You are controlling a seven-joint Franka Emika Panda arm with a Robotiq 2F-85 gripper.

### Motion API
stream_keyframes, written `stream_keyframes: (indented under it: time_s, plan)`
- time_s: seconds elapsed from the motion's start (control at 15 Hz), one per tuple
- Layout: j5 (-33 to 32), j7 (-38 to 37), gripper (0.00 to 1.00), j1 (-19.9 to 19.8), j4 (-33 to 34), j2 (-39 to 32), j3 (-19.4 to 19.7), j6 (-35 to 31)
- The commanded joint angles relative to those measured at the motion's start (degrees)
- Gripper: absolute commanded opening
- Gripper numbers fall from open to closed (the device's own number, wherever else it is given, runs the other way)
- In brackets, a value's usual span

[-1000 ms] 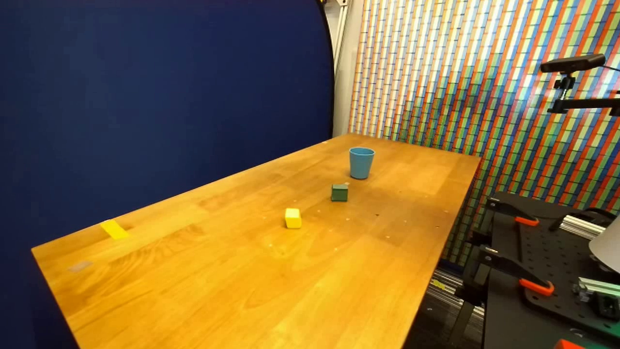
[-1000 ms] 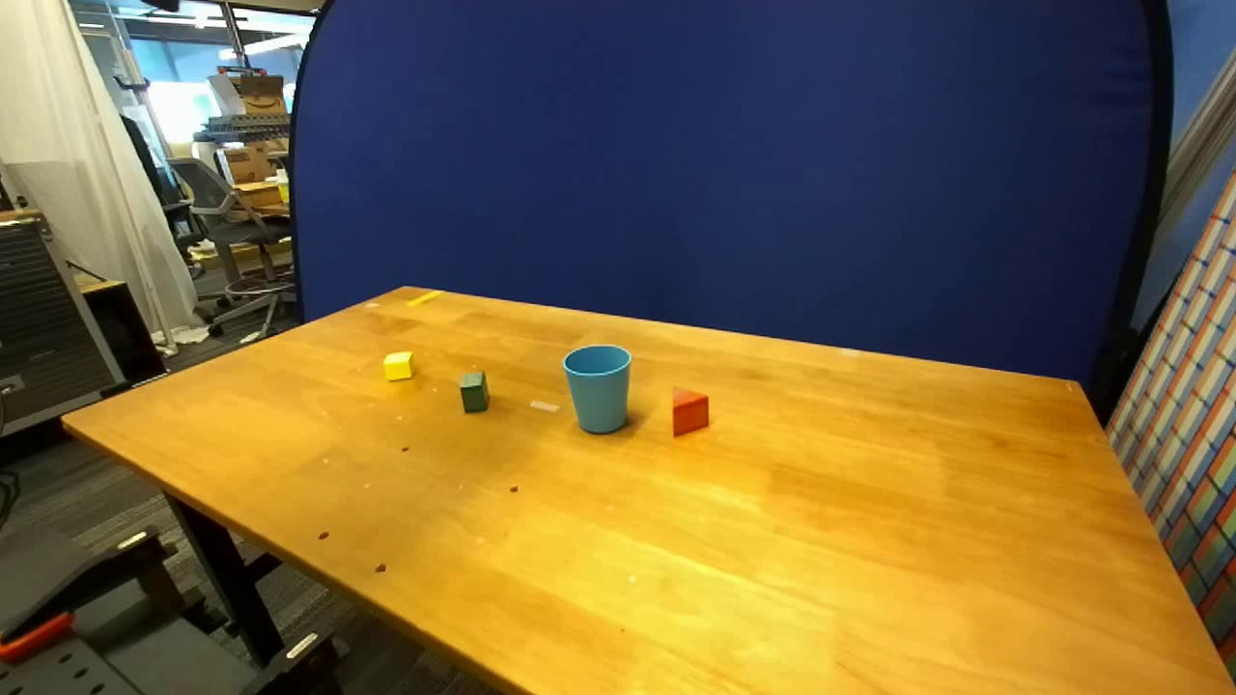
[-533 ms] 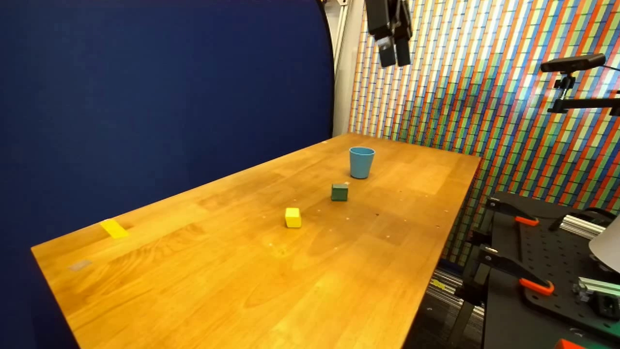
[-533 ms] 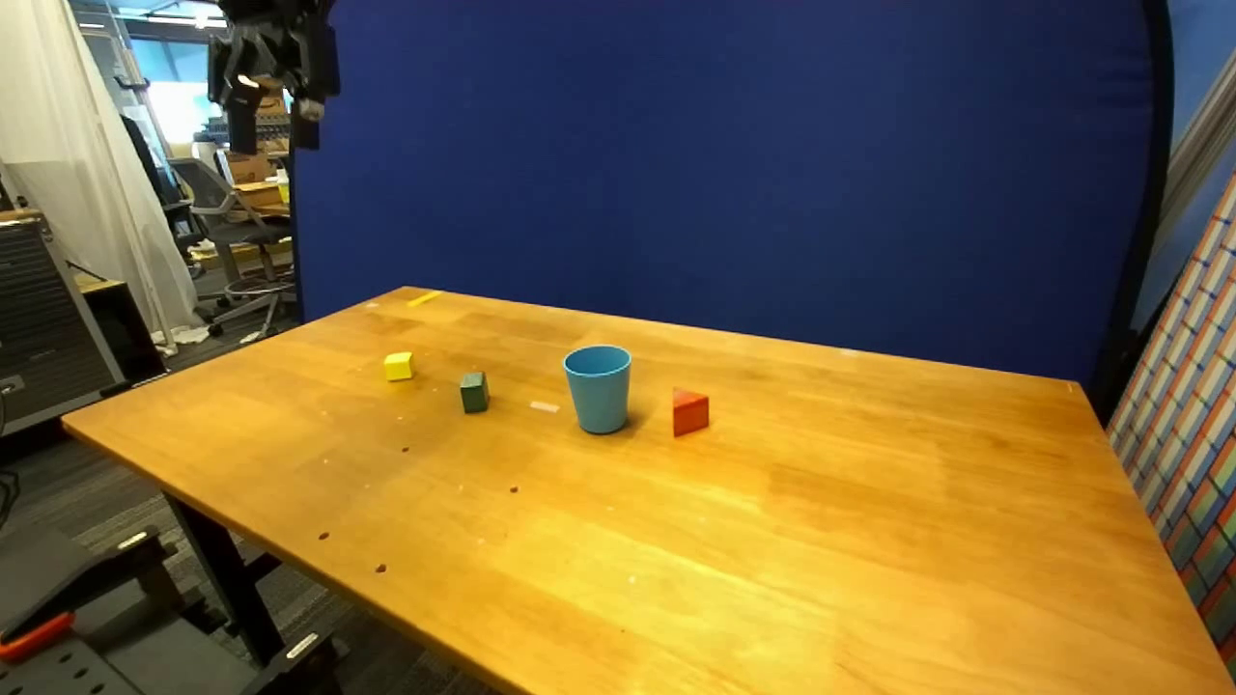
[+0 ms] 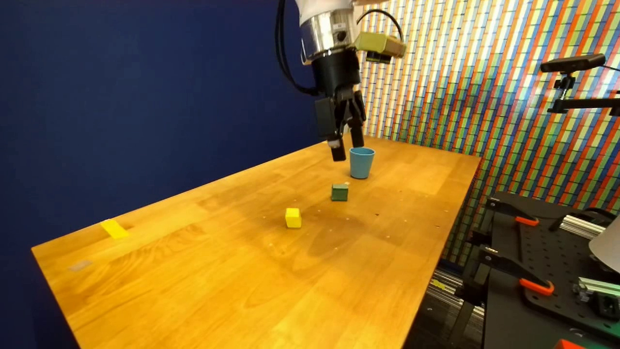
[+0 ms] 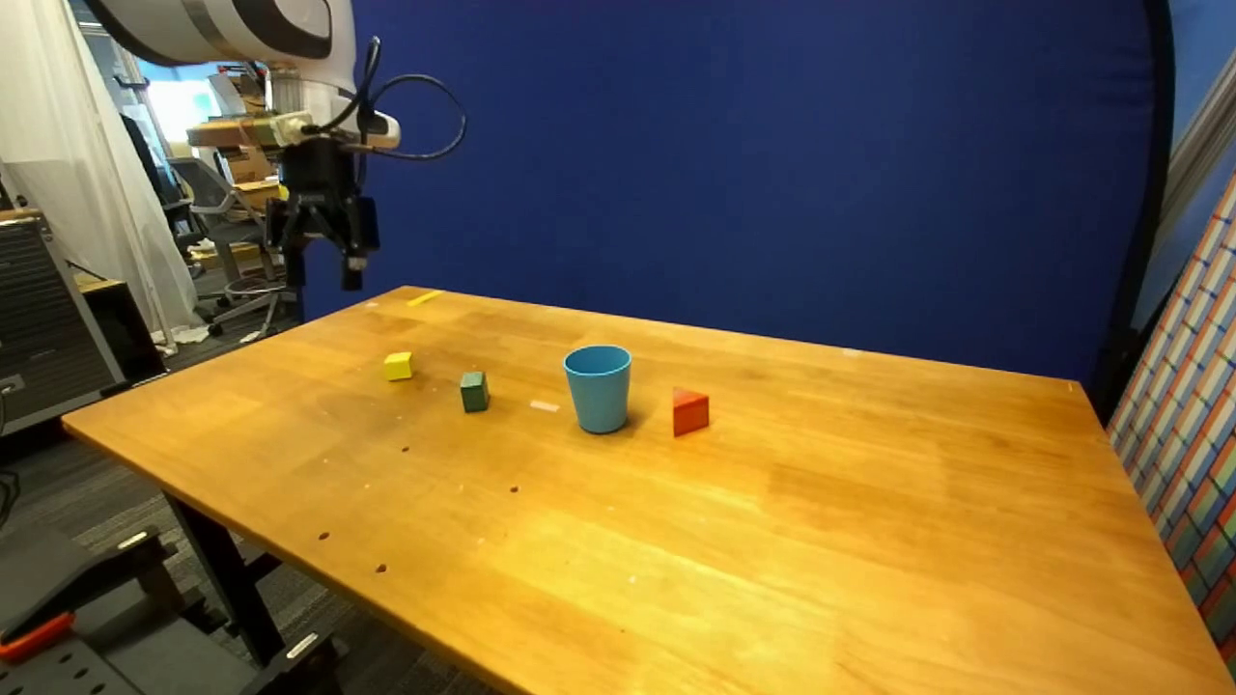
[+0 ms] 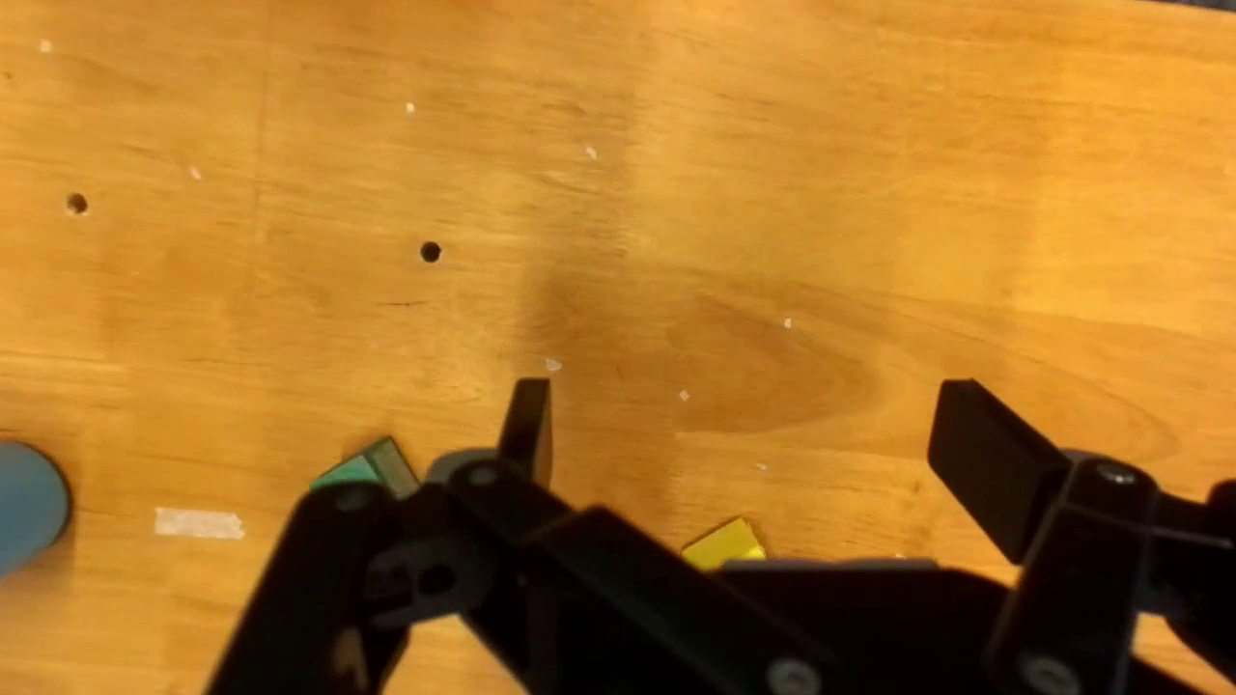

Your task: Put the yellow block in the blue cup

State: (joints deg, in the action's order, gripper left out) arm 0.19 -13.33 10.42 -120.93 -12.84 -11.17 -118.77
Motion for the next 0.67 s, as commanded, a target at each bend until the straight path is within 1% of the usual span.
stream_keyframes:
  time_s: [0.0, 0.27, 0.6]
  plan:
    - [-2.66, -1.93, 1.00, 1.97, 3.45, -6.57, 1.26, -4.19]
    - [-5.22, -1.69, 1.00, 3.59, 7.39, -13.16, 2.22, -6.25]
    - [-5.48, -0.50, 1.00, 4.90, 13.09, -20.38, 3.17, -7.08]
